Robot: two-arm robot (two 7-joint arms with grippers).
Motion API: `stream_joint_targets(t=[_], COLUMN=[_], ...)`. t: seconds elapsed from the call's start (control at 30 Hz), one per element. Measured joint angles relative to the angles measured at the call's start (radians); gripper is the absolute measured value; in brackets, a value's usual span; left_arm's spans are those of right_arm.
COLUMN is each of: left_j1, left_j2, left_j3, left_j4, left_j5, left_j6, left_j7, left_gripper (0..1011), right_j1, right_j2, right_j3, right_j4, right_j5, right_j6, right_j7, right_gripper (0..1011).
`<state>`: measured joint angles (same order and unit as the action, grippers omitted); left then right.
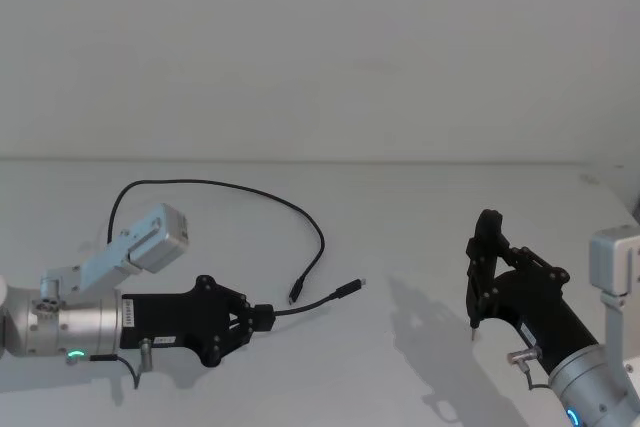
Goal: Pick up the data cable with the one hand.
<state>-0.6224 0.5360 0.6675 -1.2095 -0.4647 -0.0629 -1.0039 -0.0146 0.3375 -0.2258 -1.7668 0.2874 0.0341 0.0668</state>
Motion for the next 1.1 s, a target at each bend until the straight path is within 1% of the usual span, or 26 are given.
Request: stream_joint_targets(t=[0.3, 0.47, 0.83, 0.9, 0.97, 1.03, 1.1], left_j1=[0.009, 0.012, 0.015, 0.015, 0.016, 0.016, 0.016], left_j2=[0.001, 0.001, 0.001, 0.001, 0.001, 0.001, 0.001], left_j3=[0.005, 0.006, 0.008, 0.008, 0.008, 0.008, 0.008], left_j4=[-0.029, -0.039, -0.048, -0.05, -0.051, -0.051, -0.052], left_j5=[-0.01, -0.013, -0.016, -0.016, -0.016, -0.016, -0.017], left_j6=[0.003, 0.004, 0.005, 0.006, 0.006, 0.006, 0.006], left_j7=[0.01, 0.013, 0.017, 0.017, 0.018, 0.018, 0.018], left_gripper=[44, 44, 44, 44, 44, 44, 44], right_j1=[0.0, 0.001, 0.016, 0.024, 0.025, 0.034, 0.039], right_j2=[-0.002, -0.01, -0.05, -0.068, -0.072, -0.091, -0.1], right_j3=[0.002, 0.009, 0.03, 0.037, 0.038, 0.042, 0.043], right_j4=[-0.002, -0.01, -0.042, -0.053, -0.055, -0.063, -0.064], right_j5=[0.001, 0.019, 0.097, 0.128, 0.135, 0.162, 0.176], right_j6=[0.001, 0.008, 0.052, 0.073, 0.077, 0.094, 0.102], right_j7=[0.001, 0.008, 0.028, 0.03, 0.03, 0.03, 0.029], right_gripper=[279, 279, 279, 279, 279, 279, 279])
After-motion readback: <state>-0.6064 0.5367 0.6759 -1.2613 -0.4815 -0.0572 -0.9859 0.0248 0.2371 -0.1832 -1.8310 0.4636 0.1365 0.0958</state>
